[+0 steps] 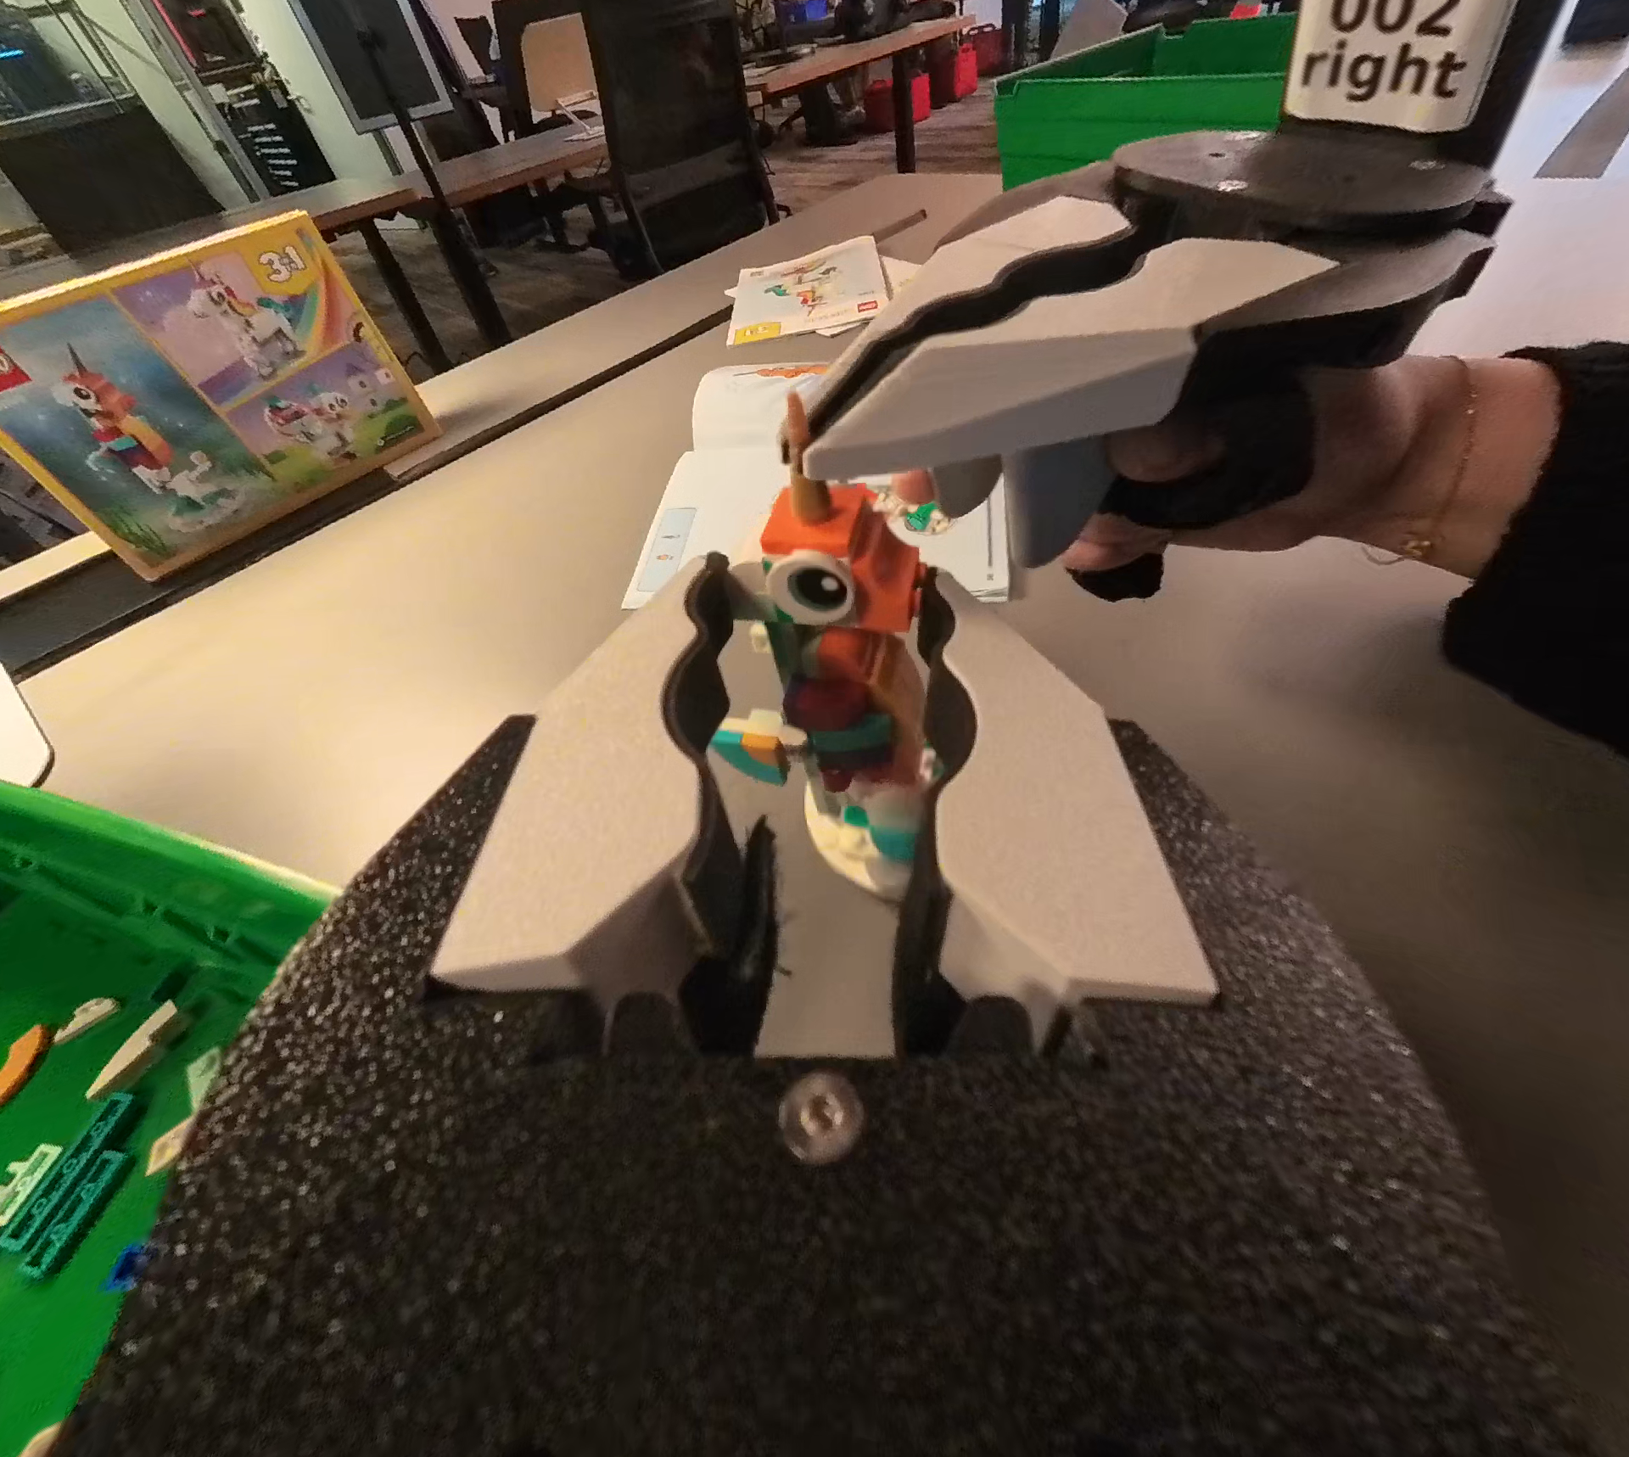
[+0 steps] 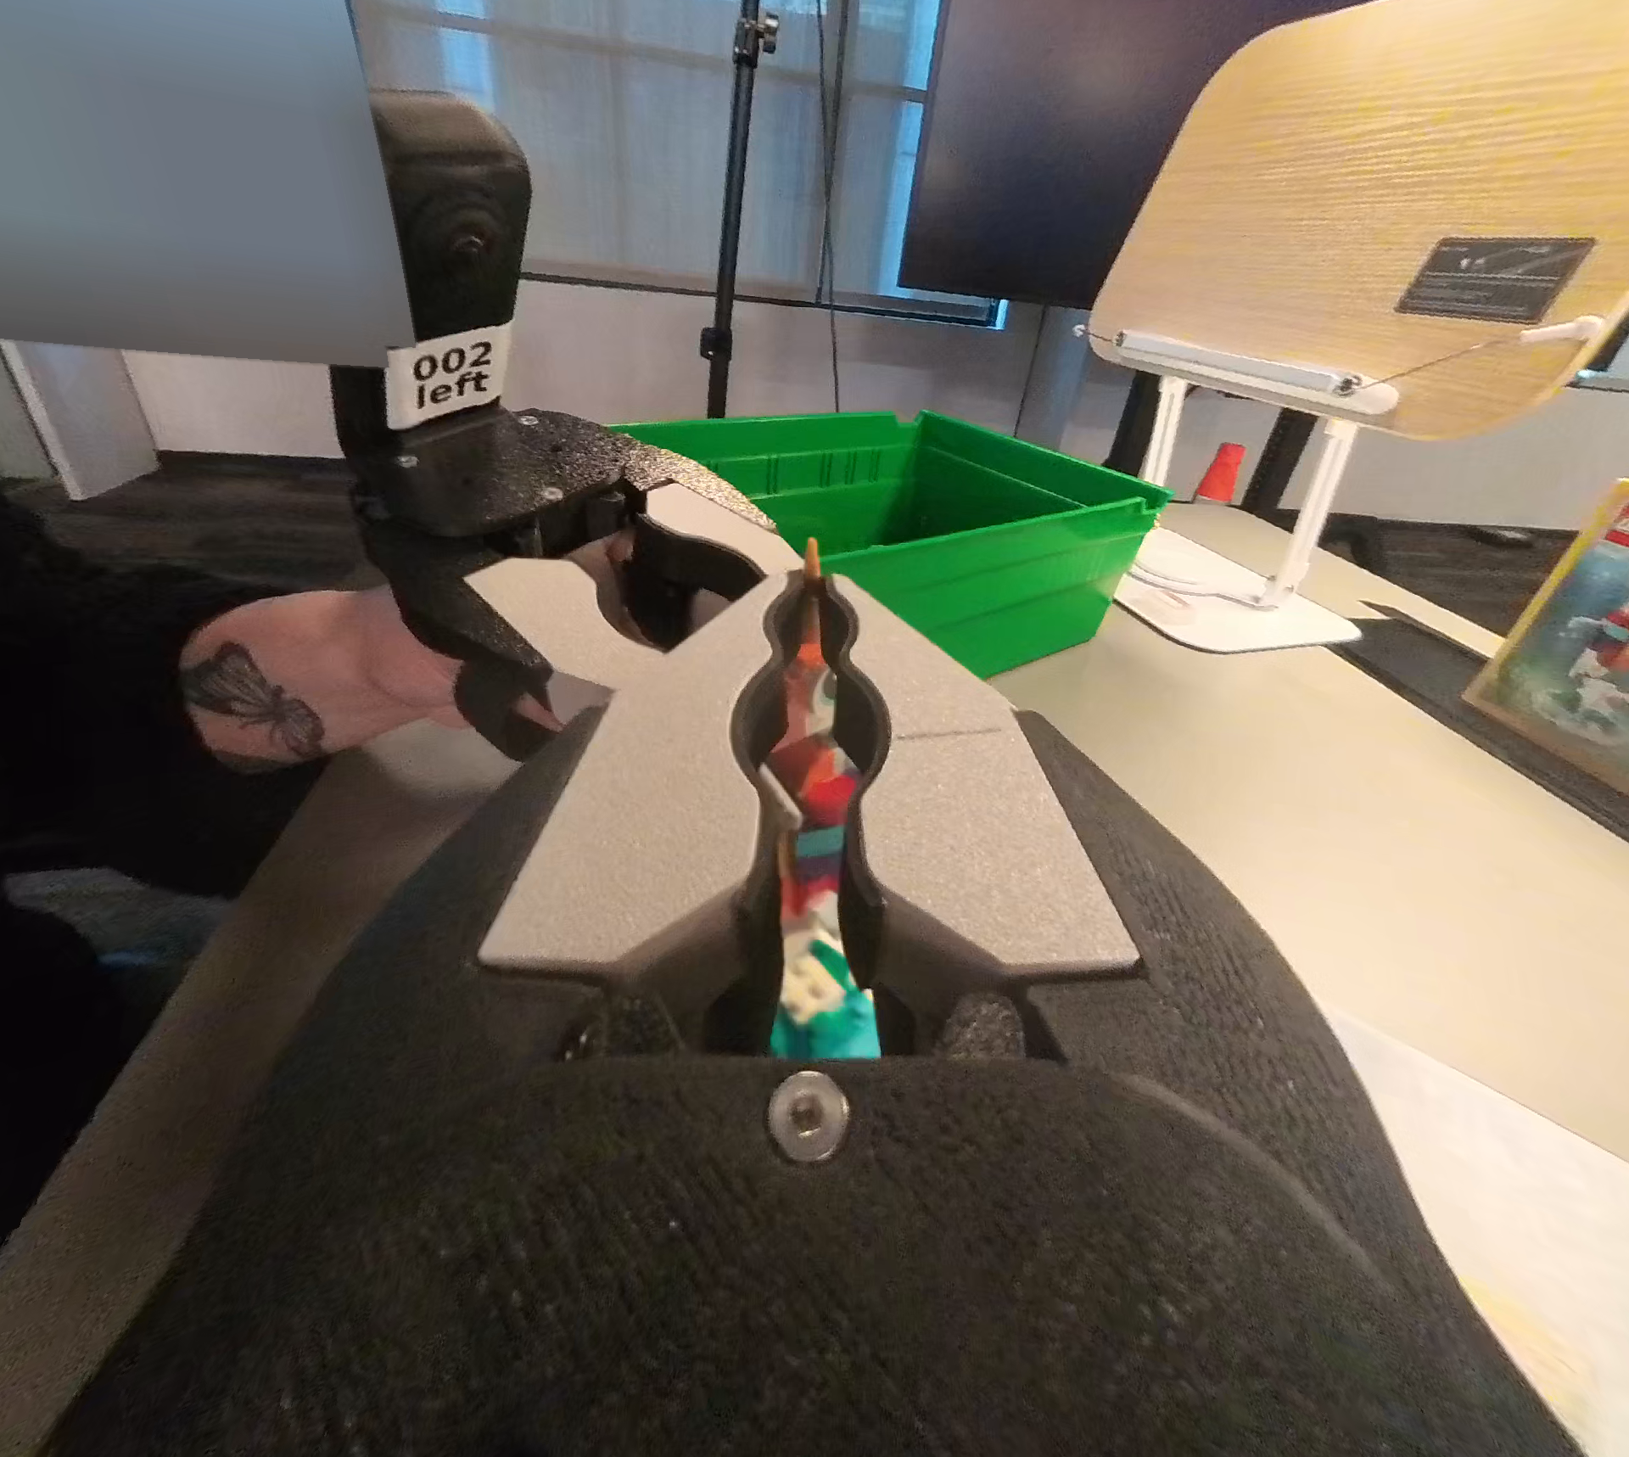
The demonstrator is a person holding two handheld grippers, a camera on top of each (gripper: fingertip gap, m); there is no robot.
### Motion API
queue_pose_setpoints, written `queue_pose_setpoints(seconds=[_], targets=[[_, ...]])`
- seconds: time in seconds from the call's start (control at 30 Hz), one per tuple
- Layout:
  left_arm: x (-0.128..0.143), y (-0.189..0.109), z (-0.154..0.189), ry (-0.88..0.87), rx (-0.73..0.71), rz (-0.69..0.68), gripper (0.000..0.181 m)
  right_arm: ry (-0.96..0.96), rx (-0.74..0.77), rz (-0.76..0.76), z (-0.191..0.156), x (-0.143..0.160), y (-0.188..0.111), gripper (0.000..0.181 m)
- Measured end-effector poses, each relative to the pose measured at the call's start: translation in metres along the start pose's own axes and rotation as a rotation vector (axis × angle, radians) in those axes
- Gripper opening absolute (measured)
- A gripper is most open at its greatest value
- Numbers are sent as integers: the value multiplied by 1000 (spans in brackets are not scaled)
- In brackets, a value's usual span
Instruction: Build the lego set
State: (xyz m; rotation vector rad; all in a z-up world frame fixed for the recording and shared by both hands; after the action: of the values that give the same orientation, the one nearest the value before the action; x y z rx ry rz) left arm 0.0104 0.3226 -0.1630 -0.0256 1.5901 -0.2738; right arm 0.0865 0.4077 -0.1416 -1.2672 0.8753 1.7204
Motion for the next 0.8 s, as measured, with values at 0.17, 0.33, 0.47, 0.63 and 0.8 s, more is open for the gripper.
queue_pose_setpoints(seconds=[0.17,0.33,0.47,0.63,0.8], targets=[[-2,0,0,5,-11,2,39,1,25,4,1,-1,-1,1],[-2,0,1,17,-18,-2,39,2,15,7,0,-1,-1,1],[-4,-1,3,23,-8,4,39,-4,-6,22,-2,-3,-2,1],[-4,-1,3,20,-6,0,39,-3,5,21,-1,-3,-2,1],[-4,-1,4,24,-5,0,39,-12,-7,25,-2,-3,-2,0]])
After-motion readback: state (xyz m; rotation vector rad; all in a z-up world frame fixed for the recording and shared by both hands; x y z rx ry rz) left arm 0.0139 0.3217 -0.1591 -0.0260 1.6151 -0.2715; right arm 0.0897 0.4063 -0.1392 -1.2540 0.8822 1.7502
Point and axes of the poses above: each gripper's, where its closed fingertips meet, y out along the fingers, x out of its underside, z = x × y across the jaws, the point moved 8 cm from there along -y, back along the fingers, and after that the axes turned 9 degrees about -y, right-handed, at the moved point
